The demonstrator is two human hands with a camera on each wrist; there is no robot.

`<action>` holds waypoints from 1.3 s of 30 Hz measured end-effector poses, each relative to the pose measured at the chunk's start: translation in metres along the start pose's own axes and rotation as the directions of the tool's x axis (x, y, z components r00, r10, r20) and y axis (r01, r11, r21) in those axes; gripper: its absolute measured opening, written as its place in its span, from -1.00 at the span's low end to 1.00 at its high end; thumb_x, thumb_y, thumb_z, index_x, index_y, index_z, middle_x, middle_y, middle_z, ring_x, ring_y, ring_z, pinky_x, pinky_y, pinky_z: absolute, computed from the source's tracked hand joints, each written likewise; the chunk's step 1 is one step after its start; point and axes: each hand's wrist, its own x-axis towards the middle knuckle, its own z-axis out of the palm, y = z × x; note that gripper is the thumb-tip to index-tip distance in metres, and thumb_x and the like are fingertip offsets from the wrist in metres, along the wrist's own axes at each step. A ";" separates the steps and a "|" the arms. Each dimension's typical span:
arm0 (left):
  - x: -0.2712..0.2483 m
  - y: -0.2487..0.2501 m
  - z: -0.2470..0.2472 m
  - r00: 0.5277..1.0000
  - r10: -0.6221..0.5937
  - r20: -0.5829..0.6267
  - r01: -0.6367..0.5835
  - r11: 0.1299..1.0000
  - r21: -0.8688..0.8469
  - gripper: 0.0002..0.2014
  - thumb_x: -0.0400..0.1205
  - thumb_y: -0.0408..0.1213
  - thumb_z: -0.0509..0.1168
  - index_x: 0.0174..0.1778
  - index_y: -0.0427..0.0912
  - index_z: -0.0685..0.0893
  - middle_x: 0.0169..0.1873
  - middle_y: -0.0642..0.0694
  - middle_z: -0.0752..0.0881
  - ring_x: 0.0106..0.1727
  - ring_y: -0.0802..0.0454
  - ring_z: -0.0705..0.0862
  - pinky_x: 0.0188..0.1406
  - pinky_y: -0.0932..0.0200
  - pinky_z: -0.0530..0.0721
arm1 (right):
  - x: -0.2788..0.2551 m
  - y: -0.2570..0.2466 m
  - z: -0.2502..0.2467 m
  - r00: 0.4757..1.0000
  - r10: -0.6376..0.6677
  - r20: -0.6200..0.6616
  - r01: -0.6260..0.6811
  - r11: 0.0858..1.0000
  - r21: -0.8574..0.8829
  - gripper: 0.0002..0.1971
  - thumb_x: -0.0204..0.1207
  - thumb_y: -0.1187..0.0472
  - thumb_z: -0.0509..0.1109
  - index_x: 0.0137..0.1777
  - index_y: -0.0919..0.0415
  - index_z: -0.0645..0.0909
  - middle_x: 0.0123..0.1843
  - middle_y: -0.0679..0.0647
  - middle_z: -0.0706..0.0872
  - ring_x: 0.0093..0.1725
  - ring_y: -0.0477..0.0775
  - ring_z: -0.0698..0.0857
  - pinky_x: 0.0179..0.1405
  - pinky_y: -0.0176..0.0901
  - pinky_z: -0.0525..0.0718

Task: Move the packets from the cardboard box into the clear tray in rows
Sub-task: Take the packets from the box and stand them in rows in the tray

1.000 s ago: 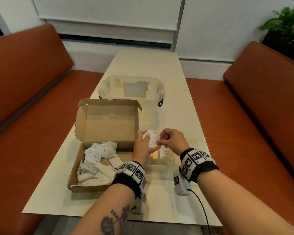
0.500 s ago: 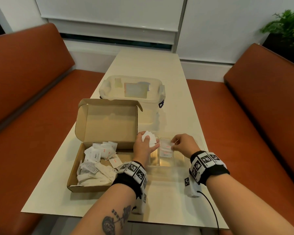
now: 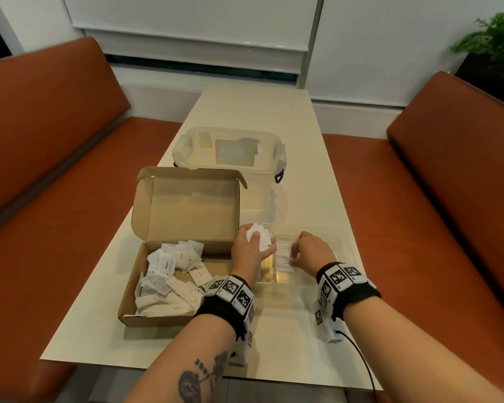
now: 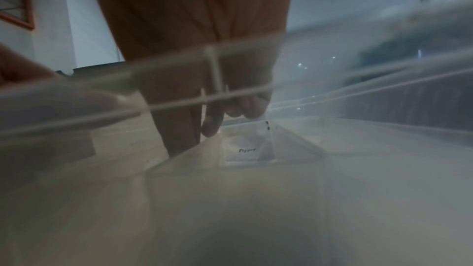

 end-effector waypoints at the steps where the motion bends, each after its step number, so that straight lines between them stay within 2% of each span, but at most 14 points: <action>1: 0.000 0.000 0.000 1.000 0.002 0.001 -0.002 1.000 0.003 -0.77 0.74 -0.45 0.04 0.05 -0.07 0.54 0.05 -0.23 0.57 -0.04 -0.16 0.76 -0.22 0.08 0.81 | 0.001 -0.001 0.000 1.000 -0.009 -0.002 0.009 1.000 -0.022 -0.82 0.46 0.14 0.49 -0.01 0.20 0.74 0.18 0.10 0.56 0.12 0.10 0.62 0.00 -0.22 0.51; 5: 0.001 -0.002 -0.001 1.000 0.006 0.000 -0.006 1.000 0.012 -0.77 0.73 -0.46 0.05 0.06 -0.07 0.55 0.09 -0.27 0.58 -0.06 -0.14 0.77 -0.28 0.12 0.80 | 0.003 -0.004 0.005 0.999 -0.031 -0.034 0.029 0.998 -0.047 -0.78 0.41 0.12 0.51 0.00 0.16 0.64 0.12 0.08 0.56 0.08 0.12 0.61 -0.07 -0.17 0.54; 10: 0.004 -0.003 -0.002 1.000 0.006 0.003 -0.007 0.998 0.057 -0.77 0.73 -0.43 0.06 0.08 -0.03 0.55 0.21 -0.33 0.55 0.04 -0.19 0.76 -0.18 0.05 0.81 | 0.004 -0.005 0.013 0.999 -0.037 -0.030 0.035 0.997 -0.071 -0.78 0.40 0.13 0.50 -0.02 0.16 0.59 0.08 0.09 0.57 0.03 0.12 0.61 -0.12 -0.15 0.53; 14: 0.003 -0.003 -0.002 1.000 0.007 0.003 -0.008 0.998 0.069 -0.75 0.73 -0.43 0.06 0.03 0.01 0.56 0.22 -0.33 0.54 0.09 -0.23 0.74 -0.17 0.06 0.80 | 0.006 -0.003 0.015 0.999 -0.036 -0.037 0.033 0.997 -0.064 -0.77 0.41 0.13 0.49 -0.01 0.17 0.58 0.08 0.09 0.57 0.03 0.14 0.61 -0.14 -0.16 0.49; 19: 0.003 -0.003 -0.001 1.000 0.008 -0.001 -0.008 0.995 0.099 -0.77 0.72 -0.45 0.07 0.17 -0.10 0.54 0.22 -0.31 0.53 0.16 -0.31 0.70 -0.15 0.04 0.80 | 0.006 -0.002 0.014 0.998 -0.040 -0.041 0.038 0.999 -0.035 -0.74 0.41 0.13 0.49 0.02 0.17 0.55 0.05 0.07 0.57 0.03 0.12 0.60 -0.12 -0.16 0.49; 21: 0.003 -0.003 -0.001 1.000 0.019 0.005 -0.020 0.993 0.115 -0.78 0.71 -0.46 0.09 0.16 -0.12 0.54 0.17 -0.28 0.55 0.14 -0.29 0.72 -0.20 0.10 0.80 | 0.004 -0.004 0.012 0.996 -0.051 -0.069 0.054 0.998 0.034 -0.77 0.41 0.13 0.48 -0.03 0.16 0.53 -0.02 0.07 0.58 -0.03 0.11 0.59 -0.15 -0.16 0.49; 24: 0.001 -0.003 0.000 0.998 0.050 0.026 -0.053 0.990 0.127 -0.79 0.69 -0.48 0.16 0.04 -0.07 0.57 0.07 -0.17 0.56 0.12 -0.20 0.69 -0.29 0.20 0.78 | 0.000 -0.009 0.006 0.977 -0.070 -0.200 0.116 0.967 0.227 -0.87 0.52 0.16 0.38 -0.10 0.21 0.56 -0.11 0.09 0.68 -0.09 0.11 0.62 -0.10 -0.07 0.56; 27: -0.002 -0.002 0.000 0.996 0.068 0.057 -0.076 0.985 0.152 -0.81 0.65 -0.47 0.27 0.00 -0.04 0.58 0.07 -0.14 0.59 0.04 -0.07 0.71 -0.30 0.19 0.77 | -0.002 -0.019 -0.001 0.959 -0.041 -0.280 0.163 0.889 0.428 -0.88 0.56 0.15 0.35 0.01 0.17 0.63 -0.12 0.00 0.72 -0.19 -0.01 0.60 -0.11 -0.15 0.58; 29: -0.003 -0.002 0.000 0.995 0.063 0.071 -0.073 0.986 0.147 -0.82 0.62 -0.45 0.32 0.01 -0.07 0.58 0.08 -0.17 0.61 -0.01 -0.03 0.72 -0.27 0.15 0.78 | -0.002 -0.024 -0.006 0.963 -0.025 -0.269 0.170 0.830 0.531 -0.85 0.52 0.14 0.42 0.06 0.13 0.64 -0.18 -0.04 0.70 -0.26 -0.07 0.58 -0.14 -0.18 0.60; 32: -0.003 -0.001 -0.002 0.996 0.057 0.064 -0.064 0.991 0.116 -0.82 0.65 -0.45 0.28 0.13 -0.16 0.56 0.12 -0.22 0.58 -0.01 -0.06 0.73 -0.25 0.10 0.81 | -0.001 -0.024 -0.012 0.973 0.027 -0.230 0.126 0.771 0.625 -0.87 0.45 0.25 0.48 -0.01 0.18 0.66 -0.32 0.01 0.63 -0.32 -0.04 0.60 -0.20 -0.12 0.67; 35: -0.004 -0.001 -0.004 0.996 0.053 0.068 -0.059 0.995 0.087 -0.81 0.68 -0.46 0.22 0.20 -0.22 0.55 0.16 -0.25 0.54 0.03 -0.13 0.72 -0.27 0.12 0.80 | -0.001 -0.021 -0.013 0.984 0.051 -0.173 0.078 0.745 0.663 -0.92 0.42 0.33 0.50 -0.10 0.23 0.69 -0.43 0.00 0.56 -0.39 -0.07 0.56 -0.37 -0.30 0.66; 39: -0.004 0.000 -0.005 0.997 0.010 0.072 -0.014 0.998 0.057 -0.77 0.69 -0.51 0.14 0.20 -0.20 0.55 0.19 -0.29 0.56 0.16 -0.26 0.70 -0.28 0.14 0.80 | -0.001 -0.016 -0.014 0.986 0.077 -0.151 0.047 0.732 0.680 -0.93 0.43 0.35 0.50 -0.10 0.30 0.74 -0.41 -0.02 0.61 -0.38 -0.15 0.58 -0.41 -0.41 0.60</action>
